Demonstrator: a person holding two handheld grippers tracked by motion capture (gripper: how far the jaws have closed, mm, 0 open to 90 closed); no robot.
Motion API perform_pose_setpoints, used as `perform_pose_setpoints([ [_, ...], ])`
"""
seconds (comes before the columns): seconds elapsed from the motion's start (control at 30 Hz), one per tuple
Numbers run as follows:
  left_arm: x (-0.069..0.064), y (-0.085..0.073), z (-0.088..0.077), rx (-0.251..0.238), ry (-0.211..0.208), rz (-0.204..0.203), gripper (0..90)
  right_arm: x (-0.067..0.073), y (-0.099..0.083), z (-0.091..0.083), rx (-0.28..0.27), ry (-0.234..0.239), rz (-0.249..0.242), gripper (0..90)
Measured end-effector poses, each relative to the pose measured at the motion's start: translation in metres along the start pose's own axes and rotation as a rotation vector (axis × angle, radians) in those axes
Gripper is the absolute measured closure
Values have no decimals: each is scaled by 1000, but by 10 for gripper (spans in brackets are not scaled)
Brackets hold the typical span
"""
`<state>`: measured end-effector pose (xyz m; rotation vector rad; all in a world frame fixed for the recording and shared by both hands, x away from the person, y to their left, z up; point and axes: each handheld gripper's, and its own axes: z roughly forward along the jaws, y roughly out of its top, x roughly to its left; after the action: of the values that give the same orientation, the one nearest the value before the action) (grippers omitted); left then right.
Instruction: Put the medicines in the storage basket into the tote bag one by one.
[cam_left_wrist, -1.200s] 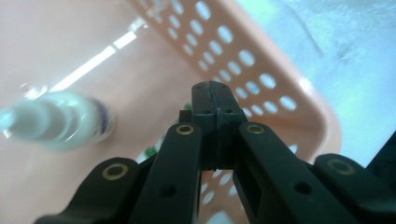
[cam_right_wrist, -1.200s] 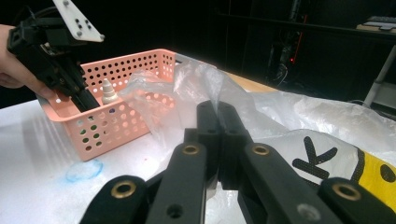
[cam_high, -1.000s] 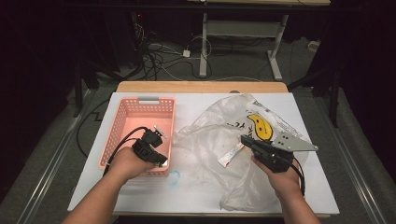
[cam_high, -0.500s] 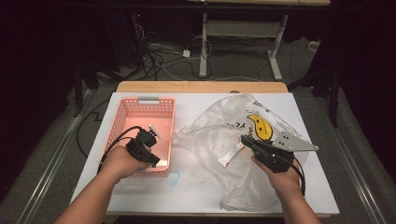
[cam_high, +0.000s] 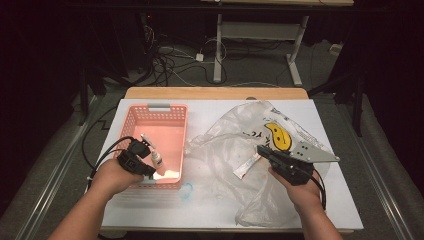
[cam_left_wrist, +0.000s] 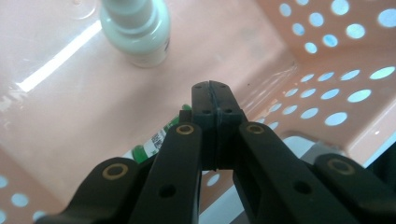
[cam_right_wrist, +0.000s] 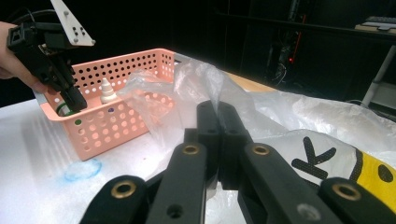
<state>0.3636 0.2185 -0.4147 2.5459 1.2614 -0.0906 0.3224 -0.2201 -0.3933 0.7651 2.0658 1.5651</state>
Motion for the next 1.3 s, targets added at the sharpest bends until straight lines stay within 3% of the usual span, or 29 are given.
perform_pose_setpoints([
  [0.27,-3,-10,-9,-95,32,-24,875,0,0,-1,-3,-2,3,900],
  [0.4,-1,-16,-13,-133,47,-88,709,0,0,-1,-4,-1,6,900],
  [0.6,6,-21,-11,-168,90,-191,310,0,1,-1,-5,0,5,900],
  [0.7,8,-19,-4,-130,98,-237,158,0,0,-1,-3,-1,8,900],
  [0.83,11,-14,7,-55,89,-281,75,1,0,0,1,0,7,900],
  [0.9,13,-12,11,-18,53,-301,71,1,0,1,1,2,3,900],
  [0.97,14,-11,12,1,60,-307,75,2,0,1,0,2,2,900],
  [1.07,14,-9,14,17,37,-293,184,1,1,0,-2,3,0,900],
  [1.3,18,-6,17,70,2,-330,240,1,1,-1,-4,1,-1,900],
])
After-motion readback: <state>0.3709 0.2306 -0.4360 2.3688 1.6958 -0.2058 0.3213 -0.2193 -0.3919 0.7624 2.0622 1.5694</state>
